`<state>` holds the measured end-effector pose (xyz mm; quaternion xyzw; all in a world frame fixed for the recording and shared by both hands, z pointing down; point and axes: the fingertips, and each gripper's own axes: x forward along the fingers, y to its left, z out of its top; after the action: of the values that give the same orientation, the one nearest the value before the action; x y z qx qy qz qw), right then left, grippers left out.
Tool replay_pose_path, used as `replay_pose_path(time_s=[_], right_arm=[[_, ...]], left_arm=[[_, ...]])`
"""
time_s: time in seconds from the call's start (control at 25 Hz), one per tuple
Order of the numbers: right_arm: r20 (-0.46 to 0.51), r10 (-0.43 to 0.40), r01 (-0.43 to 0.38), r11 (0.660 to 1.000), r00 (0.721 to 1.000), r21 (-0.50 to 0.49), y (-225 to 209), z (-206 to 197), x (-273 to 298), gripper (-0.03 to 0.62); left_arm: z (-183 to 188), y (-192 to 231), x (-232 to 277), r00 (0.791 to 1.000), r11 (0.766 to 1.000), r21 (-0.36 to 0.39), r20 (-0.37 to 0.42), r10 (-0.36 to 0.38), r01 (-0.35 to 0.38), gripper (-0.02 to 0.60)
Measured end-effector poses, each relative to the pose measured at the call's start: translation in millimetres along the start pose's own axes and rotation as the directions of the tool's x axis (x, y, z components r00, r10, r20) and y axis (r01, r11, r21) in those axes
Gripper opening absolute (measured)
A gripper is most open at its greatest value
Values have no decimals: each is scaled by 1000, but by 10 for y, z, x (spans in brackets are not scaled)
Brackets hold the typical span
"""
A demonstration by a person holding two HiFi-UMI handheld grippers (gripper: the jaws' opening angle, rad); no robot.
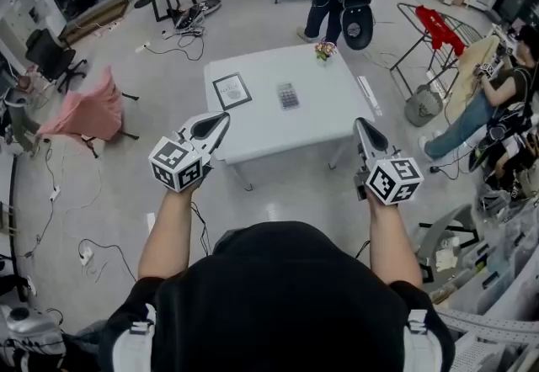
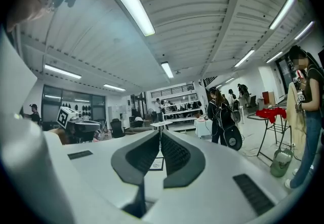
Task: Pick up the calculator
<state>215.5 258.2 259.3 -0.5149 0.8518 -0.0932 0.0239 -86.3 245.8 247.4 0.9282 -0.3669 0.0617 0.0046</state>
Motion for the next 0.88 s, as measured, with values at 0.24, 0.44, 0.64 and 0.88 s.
replay_pose_path(time_s=[0.24,0.44,0.64,0.88], right_arm=[[-1,2,-2,1000,1000,0,-6,-13,49,38],[-20,2,-3,999,1000,-35,22,-63,131,64],[-33,4,-6,998,999,-63,56,-93,244,104],[-55,-9,5,998,998,-66,3,-164,528,121]], left_arm=[[-20,62,43,1000,1000,2,-5,0,0,17],[-119,155,72,999,1000,-20,-29,12,-13,17],[-182,244,157,1000,1000,-30,-30,1,-1,17],[-299,513,348,999,998,-54,-35,-17,15,17]])
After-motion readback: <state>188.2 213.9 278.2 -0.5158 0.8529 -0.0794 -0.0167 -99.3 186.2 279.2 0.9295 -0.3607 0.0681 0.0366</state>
